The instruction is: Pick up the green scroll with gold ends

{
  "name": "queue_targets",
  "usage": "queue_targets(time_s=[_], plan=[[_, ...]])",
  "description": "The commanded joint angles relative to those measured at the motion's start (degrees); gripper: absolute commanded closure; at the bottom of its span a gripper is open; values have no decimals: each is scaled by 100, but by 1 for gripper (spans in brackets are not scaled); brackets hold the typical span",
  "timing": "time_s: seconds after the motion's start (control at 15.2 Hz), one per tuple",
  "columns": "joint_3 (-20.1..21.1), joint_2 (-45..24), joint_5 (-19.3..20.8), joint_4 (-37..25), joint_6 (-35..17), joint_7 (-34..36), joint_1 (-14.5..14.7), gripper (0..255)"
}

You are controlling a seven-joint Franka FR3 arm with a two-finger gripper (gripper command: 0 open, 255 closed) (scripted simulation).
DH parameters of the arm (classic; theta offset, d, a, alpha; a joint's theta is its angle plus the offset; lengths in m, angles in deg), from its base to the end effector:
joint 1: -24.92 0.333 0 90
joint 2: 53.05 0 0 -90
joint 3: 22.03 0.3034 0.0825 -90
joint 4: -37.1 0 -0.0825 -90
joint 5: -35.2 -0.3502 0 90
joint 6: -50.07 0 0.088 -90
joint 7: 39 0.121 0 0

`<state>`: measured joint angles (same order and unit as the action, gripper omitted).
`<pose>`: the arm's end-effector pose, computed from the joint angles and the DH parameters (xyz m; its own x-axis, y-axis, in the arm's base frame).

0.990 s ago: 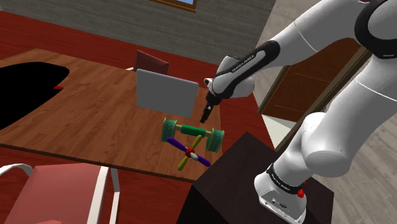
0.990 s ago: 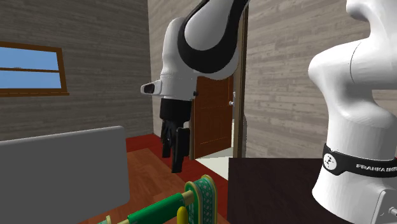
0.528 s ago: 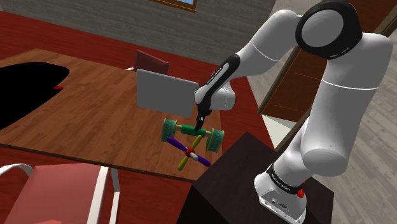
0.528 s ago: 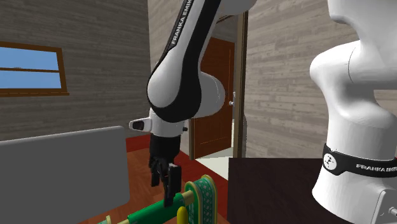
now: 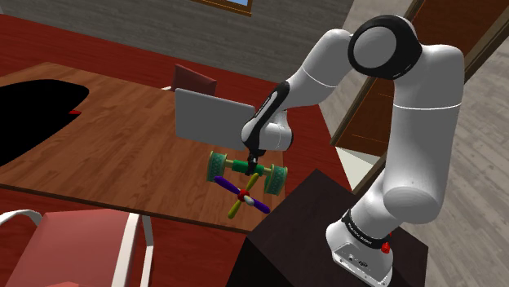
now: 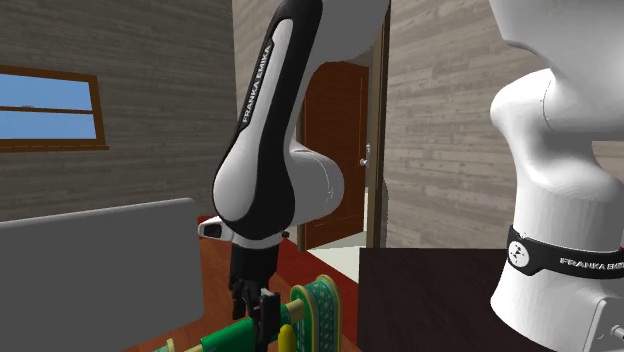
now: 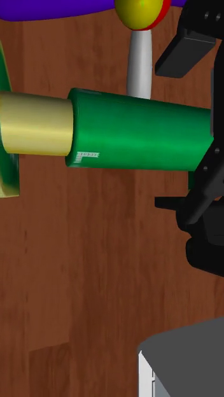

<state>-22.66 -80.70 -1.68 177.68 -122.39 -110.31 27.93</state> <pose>0.4503 -0.0247 0.1206 0.7888 0.6020 0.1238 0.6070 -0.7947 -0.0035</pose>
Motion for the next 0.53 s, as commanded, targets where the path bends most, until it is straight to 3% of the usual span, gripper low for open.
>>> queue_targets(time_s=[0.0, 0.07, 0.13, 0.46], plan=[[133, -147, -84, -49, -115, -112, -132, 0], [134, -147, -82, -49, -115, -110, -133, 0], [122, -139, -74, -50, -104, -99, -120, 255], [126, -141, -76, -49, -107, -104, -126, 255]])
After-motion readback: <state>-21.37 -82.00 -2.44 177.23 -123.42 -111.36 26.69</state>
